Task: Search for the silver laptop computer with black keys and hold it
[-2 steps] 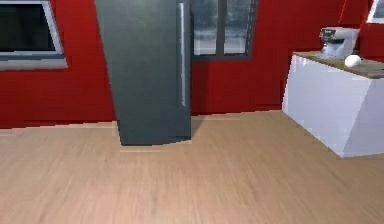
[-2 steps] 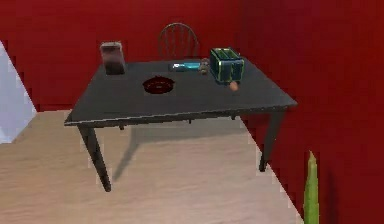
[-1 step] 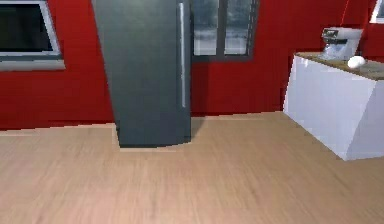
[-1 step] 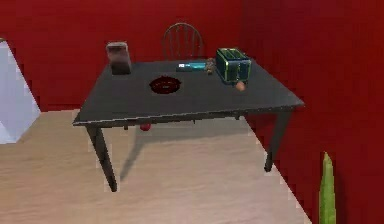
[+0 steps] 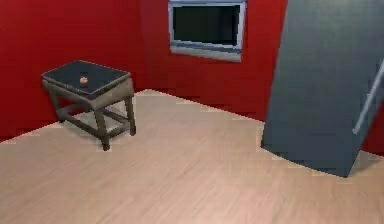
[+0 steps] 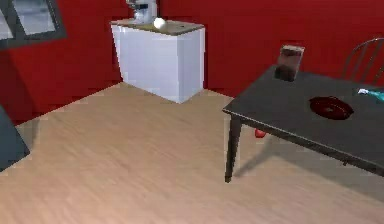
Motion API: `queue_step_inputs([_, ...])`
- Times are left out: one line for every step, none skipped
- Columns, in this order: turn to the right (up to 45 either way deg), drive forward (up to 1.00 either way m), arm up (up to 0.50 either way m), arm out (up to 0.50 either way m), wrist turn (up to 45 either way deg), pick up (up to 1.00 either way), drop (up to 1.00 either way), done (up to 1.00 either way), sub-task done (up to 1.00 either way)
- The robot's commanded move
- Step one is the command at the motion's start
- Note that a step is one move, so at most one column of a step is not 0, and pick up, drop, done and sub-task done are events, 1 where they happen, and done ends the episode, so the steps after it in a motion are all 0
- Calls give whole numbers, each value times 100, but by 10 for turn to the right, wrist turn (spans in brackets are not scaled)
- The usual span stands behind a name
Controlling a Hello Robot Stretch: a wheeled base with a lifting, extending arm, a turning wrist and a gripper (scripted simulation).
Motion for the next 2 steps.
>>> queue_step_inputs([-420,0,0,0,0,0,0,0,0])
queue_step_inputs([0,30,0,0,0,0,0,0,0])
